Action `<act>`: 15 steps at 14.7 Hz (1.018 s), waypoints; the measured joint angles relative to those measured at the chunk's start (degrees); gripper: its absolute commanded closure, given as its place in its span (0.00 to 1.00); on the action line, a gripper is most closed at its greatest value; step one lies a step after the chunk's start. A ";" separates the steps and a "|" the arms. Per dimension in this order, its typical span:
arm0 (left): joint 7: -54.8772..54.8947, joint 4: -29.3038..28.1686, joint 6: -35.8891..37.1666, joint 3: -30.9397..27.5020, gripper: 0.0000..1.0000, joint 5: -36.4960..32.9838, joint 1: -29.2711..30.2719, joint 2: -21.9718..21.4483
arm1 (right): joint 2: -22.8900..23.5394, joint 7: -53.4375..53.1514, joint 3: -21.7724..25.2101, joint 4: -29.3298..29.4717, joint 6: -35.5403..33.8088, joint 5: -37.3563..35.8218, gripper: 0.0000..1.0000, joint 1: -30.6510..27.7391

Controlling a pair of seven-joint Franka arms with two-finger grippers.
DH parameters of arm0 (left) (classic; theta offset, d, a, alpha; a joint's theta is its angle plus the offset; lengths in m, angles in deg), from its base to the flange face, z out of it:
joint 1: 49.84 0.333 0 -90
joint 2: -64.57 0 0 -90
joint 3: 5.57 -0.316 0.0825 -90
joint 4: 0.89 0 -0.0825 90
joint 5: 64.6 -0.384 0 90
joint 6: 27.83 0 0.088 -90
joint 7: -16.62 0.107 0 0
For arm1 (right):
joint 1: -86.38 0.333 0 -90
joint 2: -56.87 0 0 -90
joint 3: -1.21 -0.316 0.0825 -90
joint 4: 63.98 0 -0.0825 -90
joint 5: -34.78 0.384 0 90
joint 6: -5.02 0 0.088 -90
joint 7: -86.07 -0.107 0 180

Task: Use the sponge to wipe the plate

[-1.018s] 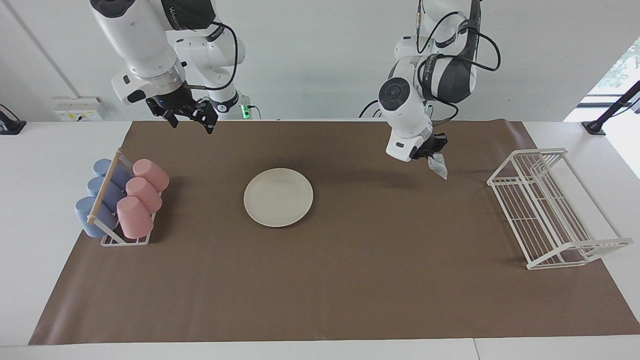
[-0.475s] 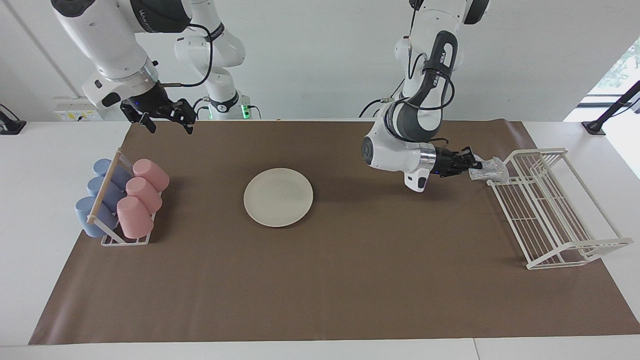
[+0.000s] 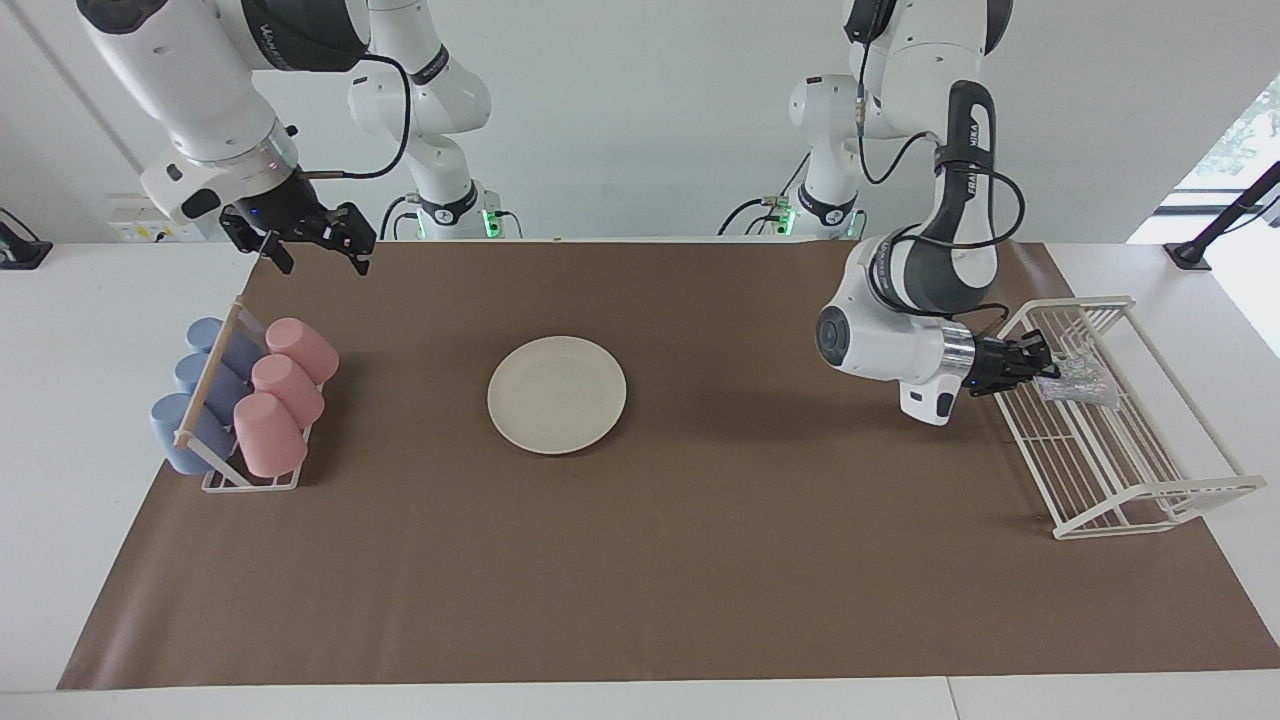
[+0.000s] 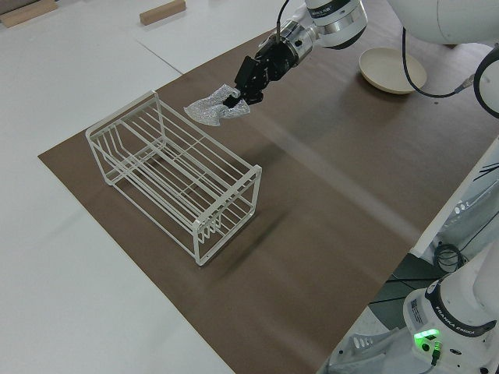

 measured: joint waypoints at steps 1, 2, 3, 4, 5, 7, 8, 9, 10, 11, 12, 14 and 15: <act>0.01 0.06 -1.64 -0.02 1.00 -0.06 1.21 0.17 | 0.07 0.11 0.56 0.12 -0.05 0.00 0.00 0.05; 0.02 0.07 -2.72 -0.01 1.00 -0.06 2.15 0.37 | 0.13 0.62 1.00 0.23 0.34 0.11 0.00 0.04; 0.02 0.11 -3.35 -0.01 1.00 -0.07 2.74 0.61 | 0.18 1.68 1.31 0.27 1.68 0.50 0.00 0.02; 0.02 0.17 -3.76 0.03 1.00 -0.07 3.02 0.80 | 0.24 2.87 1.52 0.27 2.84 0.91 0.00 0.00; 0.01 0.23 -3.84 0.03 1.00 -0.07 3.08 0.93 | 0.28 3.63 1.86 0.27 3.21 1.01 0.00 0.01; 0.01 0.26 -4.05 0.05 1.00 -0.07 3.18 0.99 | 0.29 4.85 3.31 0.27 3.21 1.01 0.00 -0.03; 0.01 0.26 -4.33 0.05 0.90 -0.07 3.32 0.99 | 0.29 5.75 3.99 0.28 3.21 1.01 0.00 -0.06; 0.01 0.26 -4.74 0.05 0.61 -0.07 3.52 0.99 | 0.29 6.35 4.40 0.29 3.21 1.01 0.00 -0.07; 0.01 0.26 -5.00 0.06 0.56 -0.07 3.72 1.00 | 0.29 6.58 4.55 0.30 3.21 1.01 0.00 -0.08; 0.01 0.26 -5.20 0.06 0.54 -0.07 3.82 1.00 | 0.29 6.58 4.55 0.30 3.21 1.01 0.00 -0.06; 0.01 0.26 -5.48 0.06 0.48 -0.07 3.85 1.00 | 0.29 6.58 4.54 0.30 3.21 1.01 0.00 -0.02; 0.01 0.26 -5.88 0.06 0.32 -0.07 3.86 1.00 | 0.29 6.58 4.52 0.30 3.23 1.01 0.00 0.02; 0.01 0.26 -5.90 0.05 0.26 -0.07 3.89 1.00 | 0.29 6.58 4.52 0.30 3.23 1.01 0.00 0.06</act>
